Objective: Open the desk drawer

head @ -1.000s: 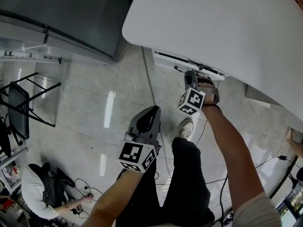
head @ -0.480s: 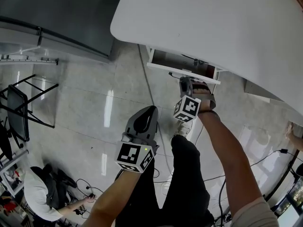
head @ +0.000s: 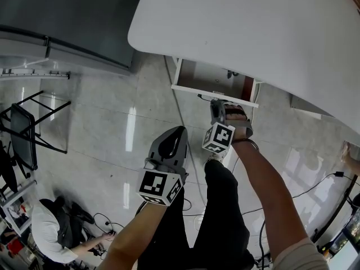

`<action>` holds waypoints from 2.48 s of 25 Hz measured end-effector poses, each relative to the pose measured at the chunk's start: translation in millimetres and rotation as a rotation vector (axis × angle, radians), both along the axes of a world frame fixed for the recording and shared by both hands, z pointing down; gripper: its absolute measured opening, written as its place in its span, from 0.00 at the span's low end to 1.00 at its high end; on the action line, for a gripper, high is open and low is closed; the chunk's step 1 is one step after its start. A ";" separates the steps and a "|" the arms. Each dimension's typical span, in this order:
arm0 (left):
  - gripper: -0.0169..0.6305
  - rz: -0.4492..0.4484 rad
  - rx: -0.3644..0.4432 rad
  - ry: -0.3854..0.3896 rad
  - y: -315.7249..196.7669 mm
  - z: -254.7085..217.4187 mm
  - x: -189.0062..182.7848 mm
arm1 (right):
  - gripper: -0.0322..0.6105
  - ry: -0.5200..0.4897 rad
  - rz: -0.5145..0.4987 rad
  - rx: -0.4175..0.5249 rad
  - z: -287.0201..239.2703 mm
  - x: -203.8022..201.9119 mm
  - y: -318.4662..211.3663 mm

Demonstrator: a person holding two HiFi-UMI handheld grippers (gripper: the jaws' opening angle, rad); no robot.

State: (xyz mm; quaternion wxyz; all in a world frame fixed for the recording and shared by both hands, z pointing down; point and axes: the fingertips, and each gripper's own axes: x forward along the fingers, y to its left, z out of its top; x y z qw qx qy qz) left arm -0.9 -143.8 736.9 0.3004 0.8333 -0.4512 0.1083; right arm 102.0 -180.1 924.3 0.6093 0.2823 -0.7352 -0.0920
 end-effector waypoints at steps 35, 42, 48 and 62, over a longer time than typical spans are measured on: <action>0.05 0.002 -0.025 -0.048 -4.4 -12.9 -6.5 | 0.09 -0.092 0.076 -0.021 -11.9 -4.4 27.1; 0.05 0.000 -0.032 -0.046 -5.1 -37.0 -10.0 | 0.08 -0.126 0.138 -0.086 -38.8 2.4 63.9; 0.05 0.037 -0.018 -0.038 -8.7 -81.7 -0.5 | 0.08 -0.200 0.181 -0.207 -94.4 -15.0 112.3; 0.05 0.181 0.019 0.029 6.5 -209.5 2.2 | 0.08 -0.346 0.324 -0.324 -244.6 -68.8 173.4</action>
